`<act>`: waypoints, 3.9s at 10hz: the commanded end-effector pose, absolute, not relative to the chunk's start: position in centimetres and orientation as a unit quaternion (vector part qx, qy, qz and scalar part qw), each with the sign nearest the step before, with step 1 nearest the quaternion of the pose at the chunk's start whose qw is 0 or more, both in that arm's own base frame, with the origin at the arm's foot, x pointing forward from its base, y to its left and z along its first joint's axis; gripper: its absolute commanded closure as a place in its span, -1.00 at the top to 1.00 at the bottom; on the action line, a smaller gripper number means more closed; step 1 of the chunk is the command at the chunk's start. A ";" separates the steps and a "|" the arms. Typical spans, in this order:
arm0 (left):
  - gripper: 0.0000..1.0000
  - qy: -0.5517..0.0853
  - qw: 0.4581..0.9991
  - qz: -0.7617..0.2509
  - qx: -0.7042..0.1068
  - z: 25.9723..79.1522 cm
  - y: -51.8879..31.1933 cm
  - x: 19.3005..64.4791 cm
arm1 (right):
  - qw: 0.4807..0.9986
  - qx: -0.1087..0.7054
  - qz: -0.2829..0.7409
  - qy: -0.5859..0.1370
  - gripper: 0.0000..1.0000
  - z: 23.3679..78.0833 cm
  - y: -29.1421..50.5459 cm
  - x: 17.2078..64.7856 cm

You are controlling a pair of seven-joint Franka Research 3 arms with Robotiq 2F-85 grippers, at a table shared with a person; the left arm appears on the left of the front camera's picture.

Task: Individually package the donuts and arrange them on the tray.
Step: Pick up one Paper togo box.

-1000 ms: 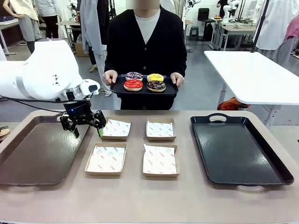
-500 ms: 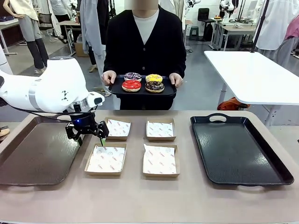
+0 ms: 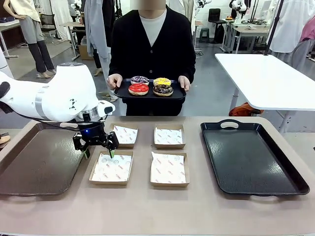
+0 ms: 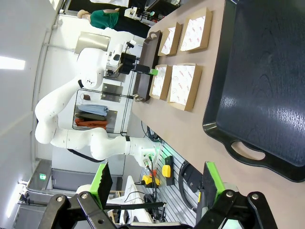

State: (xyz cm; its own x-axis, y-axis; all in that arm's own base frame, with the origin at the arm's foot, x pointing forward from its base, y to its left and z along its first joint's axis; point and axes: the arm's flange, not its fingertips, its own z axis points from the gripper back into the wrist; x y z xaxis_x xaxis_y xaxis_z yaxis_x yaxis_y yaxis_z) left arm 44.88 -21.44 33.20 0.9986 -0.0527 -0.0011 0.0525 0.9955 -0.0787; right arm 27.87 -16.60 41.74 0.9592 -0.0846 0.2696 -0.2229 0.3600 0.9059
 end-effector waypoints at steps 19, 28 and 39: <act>1.00 0.010 0.999 -0.025 -0.024 32.3 -21.4 43.5 | 0.809 0.569 0.047 -0.140 1.00 41.7 -16.7 27.8; -1.00 0.019 0.999 -0.022 -0.019 32.2 -21.6 43.5 | 0.809 0.569 0.047 -0.140 1.00 41.7 -16.7 27.8; -1.00 0.024 0.999 -0.027 0.004 42.5 -23.4 43.0 | 0.809 0.569 0.047 -0.140 1.00 41.7 -16.7 27.8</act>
State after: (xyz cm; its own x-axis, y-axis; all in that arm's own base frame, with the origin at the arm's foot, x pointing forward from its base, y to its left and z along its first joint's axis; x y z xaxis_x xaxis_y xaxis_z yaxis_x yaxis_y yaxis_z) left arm 43.04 -23.54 41.04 0.9934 -0.0814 -0.0812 0.0791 0.9964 -0.0310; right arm 27.88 -16.60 41.74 0.9593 -0.0846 0.2694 -0.2227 0.3599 0.9060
